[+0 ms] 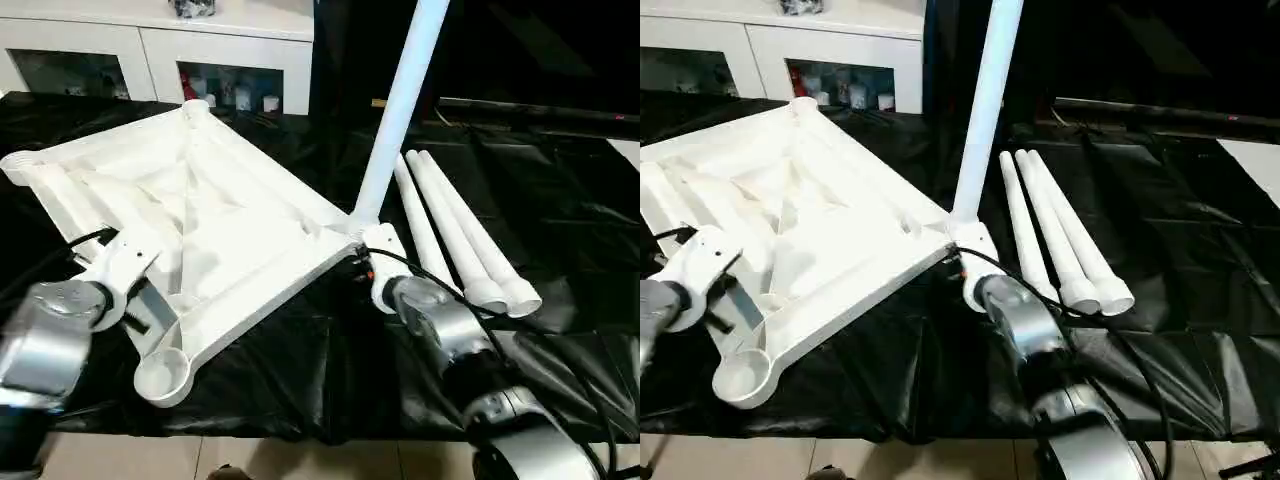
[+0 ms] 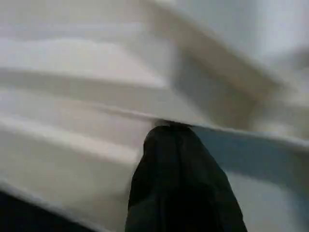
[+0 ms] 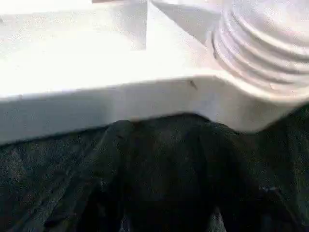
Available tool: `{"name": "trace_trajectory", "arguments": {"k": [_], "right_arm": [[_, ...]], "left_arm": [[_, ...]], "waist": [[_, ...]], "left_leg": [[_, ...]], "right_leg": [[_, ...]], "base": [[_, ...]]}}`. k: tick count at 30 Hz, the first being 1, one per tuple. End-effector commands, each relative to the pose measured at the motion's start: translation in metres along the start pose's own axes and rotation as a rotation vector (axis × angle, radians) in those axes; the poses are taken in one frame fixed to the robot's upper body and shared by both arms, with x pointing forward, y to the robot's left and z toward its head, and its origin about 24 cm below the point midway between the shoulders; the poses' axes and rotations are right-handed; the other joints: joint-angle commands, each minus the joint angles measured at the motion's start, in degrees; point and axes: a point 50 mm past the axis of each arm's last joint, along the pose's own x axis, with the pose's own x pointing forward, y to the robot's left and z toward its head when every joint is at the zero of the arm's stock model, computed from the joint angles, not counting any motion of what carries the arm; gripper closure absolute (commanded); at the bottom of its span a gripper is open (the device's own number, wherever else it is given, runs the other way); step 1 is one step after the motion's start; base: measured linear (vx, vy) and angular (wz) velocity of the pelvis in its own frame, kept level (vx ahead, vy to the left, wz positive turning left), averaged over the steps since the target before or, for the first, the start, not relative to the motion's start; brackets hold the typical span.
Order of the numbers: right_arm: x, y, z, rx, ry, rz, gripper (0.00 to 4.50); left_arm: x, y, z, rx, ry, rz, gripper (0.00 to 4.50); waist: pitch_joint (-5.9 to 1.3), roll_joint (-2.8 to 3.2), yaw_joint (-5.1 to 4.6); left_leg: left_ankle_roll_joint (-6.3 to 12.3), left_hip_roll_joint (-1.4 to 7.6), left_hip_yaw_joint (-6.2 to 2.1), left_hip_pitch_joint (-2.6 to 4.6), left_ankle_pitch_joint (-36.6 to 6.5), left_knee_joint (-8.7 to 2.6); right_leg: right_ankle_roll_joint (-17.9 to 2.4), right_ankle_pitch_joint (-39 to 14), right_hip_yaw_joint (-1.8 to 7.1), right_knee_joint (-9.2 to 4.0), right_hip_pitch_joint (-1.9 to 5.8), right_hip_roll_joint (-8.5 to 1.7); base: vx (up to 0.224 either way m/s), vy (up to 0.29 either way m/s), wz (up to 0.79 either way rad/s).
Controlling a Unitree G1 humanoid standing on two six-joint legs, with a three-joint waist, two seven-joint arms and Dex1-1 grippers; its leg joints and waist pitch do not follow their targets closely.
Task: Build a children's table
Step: Rotate table base
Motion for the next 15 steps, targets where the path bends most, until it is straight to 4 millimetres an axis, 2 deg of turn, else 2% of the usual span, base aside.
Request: {"name": "trace_trajectory", "arguments": {"k": [1, 2, 3, 5, 7, 8, 11, 12, 13, 14, 15], "right_arm": [[0.002, 0.001, 0.005, -0.009, -0.015, 0.01, 2.47], [0.003, 0.001, 0.007, -0.015, -0.019, 0.023, 2.47], [0.003, 0.001, 0.007, -0.015, -0.019, 0.023, 2.75], [0.004, 0.002, 0.012, -0.044, -0.049, 0.04, 2.87], [0.005, 0.002, 0.013, -0.051, -0.054, 0.044, 2.91], [0.005, 0.002, 0.014, -0.053, -0.061, 0.048, 3.18], [0.006, 0.003, 0.015, -0.055, -0.069, 0.058, 3.27], [0.006, 0.003, 0.014, -0.054, -0.07, 0.064, 3.36], [0.006, 0.003, 0.014, -0.054, -0.07, 0.07, 3.5], [0.006, 0.003, 0.014, -0.055, -0.071, 0.074, 3.5], [0.006, 0.003, 0.013, -0.055, -0.072, 0.077, 3.64]], "left_arm": [[0.0, -0.016, 0.009, 0.058, -0.043, -0.135, 4.5], [-0.002, -0.022, 0.013, 0.092, -0.061, -0.197, 4.5], [-0.002, -0.022, 0.013, 0.092, -0.061, -0.197, 4.5], [-0.004, -0.035, 0.024, 0.133, -0.121, -0.325, 4.5], [-0.005, -0.04, 0.028, 0.138, -0.14, -0.363, 4.5], [-0.005, -0.044, 0.033, 0.149, -0.156, -0.388, 4.5], [-0.002, -0.051, 0.041, 0.174, -0.185, -0.433, 4.5], [0.002, -0.057, 0.049, 0.193, -0.208, -0.463, 4.5], [0.005, -0.061, 0.053, 0.205, -0.216, -0.477, 4.5], [0.006, -0.063, 0.055, 0.213, -0.22, -0.486, 4.5], [0.011, -0.067, 0.061, 0.226, -0.231, -0.497, 4.5]], "waist": [[-3.31, 1.39, -0.01], [-3.35, 1.31, 0.03], [-3.43, 1.33, 0.08], [-3.39, 1.33, 0.14], [-3.41, 1.31, 0.13], [-3.36, 1.24, 0.07], [-3.43, 1.15, -0.02], [-3.51, 1.93, 0.07], [-3.57, 1.56, -0.08], [-3.64, 1.84, -0.01], [-3.71, 1.57, -0.15]], "left_leg": [[-1.99, 0.44, 0.07, 0.56, -12.4, -4.39], [-2.21, 0.46, 0.05, 0.43, -12.41, -4.44], [-2.32, 0.46, 0.01, 0.43, -12.35, -4.42], [-2.56, 0.5, 0.03, 0.44, -12.85, -4.45], [-2.84, 0.47, 0.08, 0.42, -12.59, -4.42], [-2.83, 0.47, 0.14, 0.27, -12.67, -4.41], [-2.81, 0.36, 0.14, 0.15, -11.74, -4.35], [-3.01, 0.34, 0.04, 0.27, -11.8, -4.3], [-3.06, 0.34, 0.18, 0.3, -11.61, -4.21], [-3.1, 0.28, 0.07, 0.13, -10.97, -4.2], [-3.02, 0.25, 0.11, 0.04, -10.46, -4.17]], "right_leg": [[-9.76, -10.2, 3.4, -4.03, 2.43, -3.79], [-9.63, -10.1, 3.41, -3.94, 2.59, -3.81], [-9.61, -10.07, 3.39, -3.92, 2.61, -3.88], [-9.63, -10.26, 3.43, -3.89, 2.63, -3.95], [-9.83, -10.06, 3.43, -3.76, 2.67, -3.89], [-9.69, -9.78, 3.46, -3.76, 2.73, -3.76], [-9.5, -9.74, 3.47, -3.76, 2.97, -3.79], [-9.57, -9.54, 3.46, -3.65, 2.89, -3.83], [-9.63, -8.53, 3.47, -3.72, 2.92, -3.67], [-9.8, -7.48, 3.45, -3.48, 3.12, -3.66], [-9.93, -6.38, 3.42, -3.46, 3.23, -3.57]], "base": [[0.0, 0.0, 0.0], [0.0, 0.0, 0.0], [0.0, 0.0, 0.0], [0.0, 0.0, 0.0], [0.0, 0.0, 0.0], [0.0, 0.0, 0.0], [0.0, 0.0, 0.0], [0.0, 0.0, 0.0], [0.0, 0.0, 0.0], [0.0, 0.0, 0.0], [0.0, 0.0, 0.0]]}}
